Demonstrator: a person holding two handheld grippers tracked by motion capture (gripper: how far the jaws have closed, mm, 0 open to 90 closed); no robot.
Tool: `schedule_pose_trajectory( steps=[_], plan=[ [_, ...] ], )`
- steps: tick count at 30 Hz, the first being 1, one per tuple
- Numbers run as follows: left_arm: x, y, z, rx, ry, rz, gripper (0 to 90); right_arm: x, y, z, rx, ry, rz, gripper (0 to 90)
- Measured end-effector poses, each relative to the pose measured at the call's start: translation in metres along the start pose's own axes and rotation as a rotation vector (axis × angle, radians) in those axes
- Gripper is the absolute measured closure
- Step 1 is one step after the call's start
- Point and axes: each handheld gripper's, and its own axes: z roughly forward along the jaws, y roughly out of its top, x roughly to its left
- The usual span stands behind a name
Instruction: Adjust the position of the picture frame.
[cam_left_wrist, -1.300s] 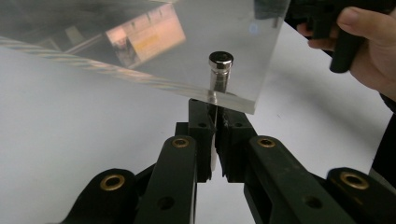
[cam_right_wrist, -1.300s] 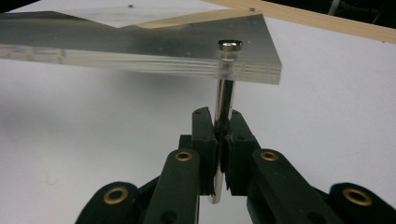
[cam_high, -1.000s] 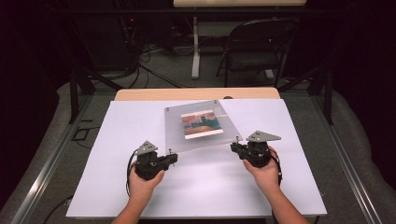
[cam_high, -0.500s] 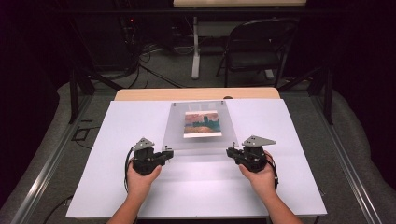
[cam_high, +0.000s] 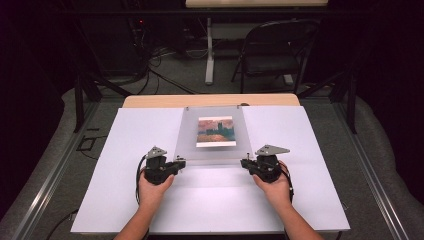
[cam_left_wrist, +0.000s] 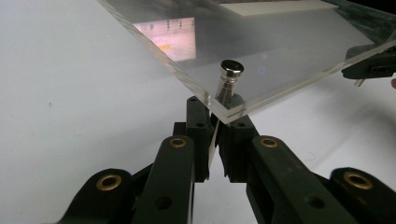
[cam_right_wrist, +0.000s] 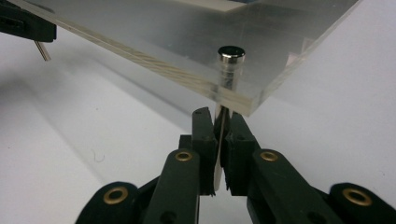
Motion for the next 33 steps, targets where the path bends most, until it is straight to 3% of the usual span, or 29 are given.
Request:
schedule_pose_trajectory(
  steps=[23, 33],
  plan=[
    [0.002, -0.01, 0.013, 0.073, 0.024, 0.008, 82.7, -0.003, -0.014, 0.011, 0.058, -0.002, -0.01, 84.4],
    [0.005, -0.01, 0.013, 0.069, 0.027, 0.003, 82.5, -0.002, -0.015, 0.013, 0.067, -0.001, -0.019, 84.8]
  ],
)
